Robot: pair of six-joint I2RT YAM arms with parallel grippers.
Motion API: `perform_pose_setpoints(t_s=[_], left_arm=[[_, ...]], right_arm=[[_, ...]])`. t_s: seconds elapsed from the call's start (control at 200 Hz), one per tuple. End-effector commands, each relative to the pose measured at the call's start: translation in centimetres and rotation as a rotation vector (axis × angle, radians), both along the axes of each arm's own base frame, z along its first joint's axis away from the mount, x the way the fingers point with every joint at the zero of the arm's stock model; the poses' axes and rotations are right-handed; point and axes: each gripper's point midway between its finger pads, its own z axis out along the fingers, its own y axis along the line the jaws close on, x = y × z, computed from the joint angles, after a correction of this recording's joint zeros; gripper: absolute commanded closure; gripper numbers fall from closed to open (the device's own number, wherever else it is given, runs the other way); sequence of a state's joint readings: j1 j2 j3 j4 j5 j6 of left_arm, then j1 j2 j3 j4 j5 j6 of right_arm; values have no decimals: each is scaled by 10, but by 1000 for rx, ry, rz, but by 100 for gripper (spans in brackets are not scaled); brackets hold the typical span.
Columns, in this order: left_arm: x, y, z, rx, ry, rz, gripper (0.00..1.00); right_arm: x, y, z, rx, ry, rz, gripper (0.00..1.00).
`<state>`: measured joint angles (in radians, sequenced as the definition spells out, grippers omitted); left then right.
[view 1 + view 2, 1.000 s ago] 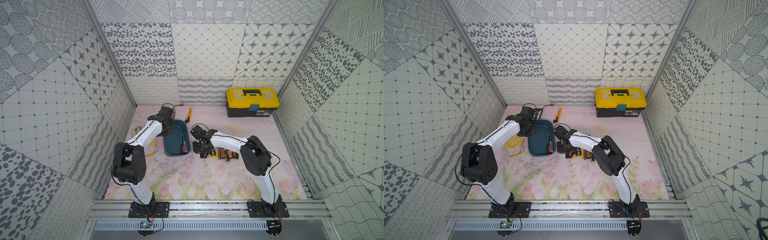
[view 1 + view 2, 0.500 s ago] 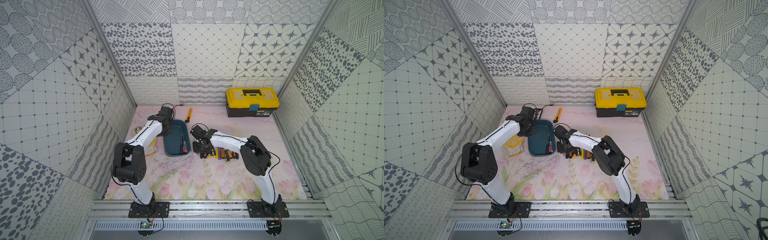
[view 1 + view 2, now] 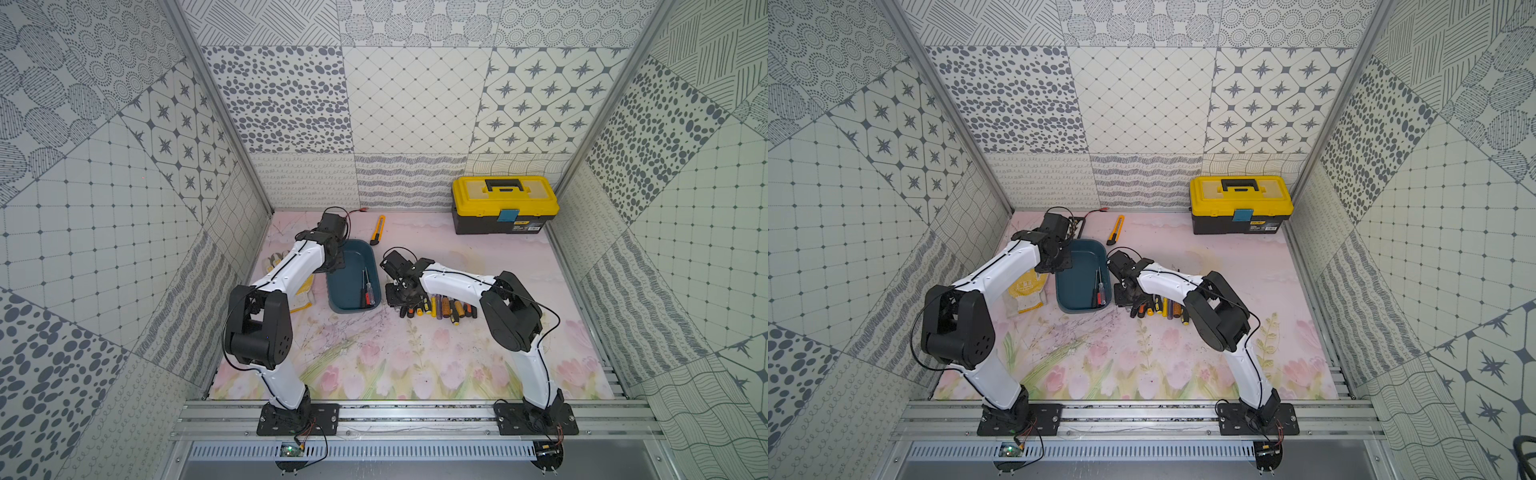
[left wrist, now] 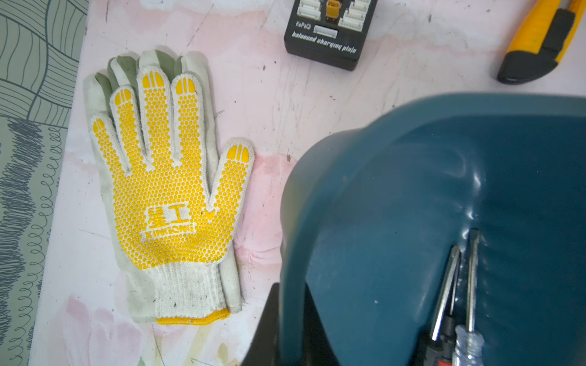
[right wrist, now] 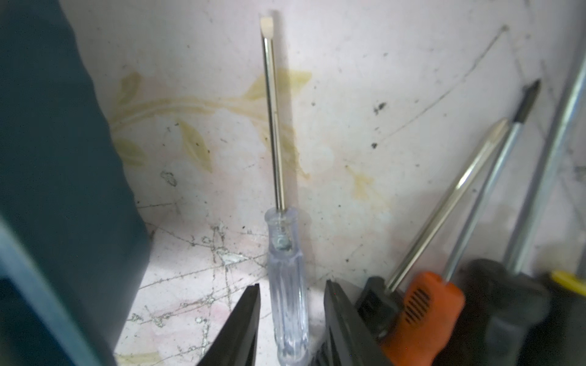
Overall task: Take out the screwdriver from the storage box
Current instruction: Place the screwdriver at the center of the board.
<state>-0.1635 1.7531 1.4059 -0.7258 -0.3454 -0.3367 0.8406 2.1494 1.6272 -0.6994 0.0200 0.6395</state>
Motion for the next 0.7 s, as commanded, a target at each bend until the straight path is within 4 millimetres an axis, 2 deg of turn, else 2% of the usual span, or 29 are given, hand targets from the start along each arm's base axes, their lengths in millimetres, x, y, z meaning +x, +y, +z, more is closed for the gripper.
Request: perform_pose_setpoints(t_s=[0.0,0.135,0.3,0.485,0.695], left_arm=[[5,-4,6,-31,-24,6,100],[5,-5,8,-38,-29,5,100],[5,-8,8,-55,-27,-3,100],[5,-9,8,-57,-28,-5,100],[5,-10,7,-62,-19,-8,100]], right_arm=[[7,0,9,-6,-36,-10,59],[7,4,25,32,-79,20,51],[7,8,60,99,-197,66,39],[9,9,92,148,-299,98,32],[0,35,127,203,-379,226,27]])
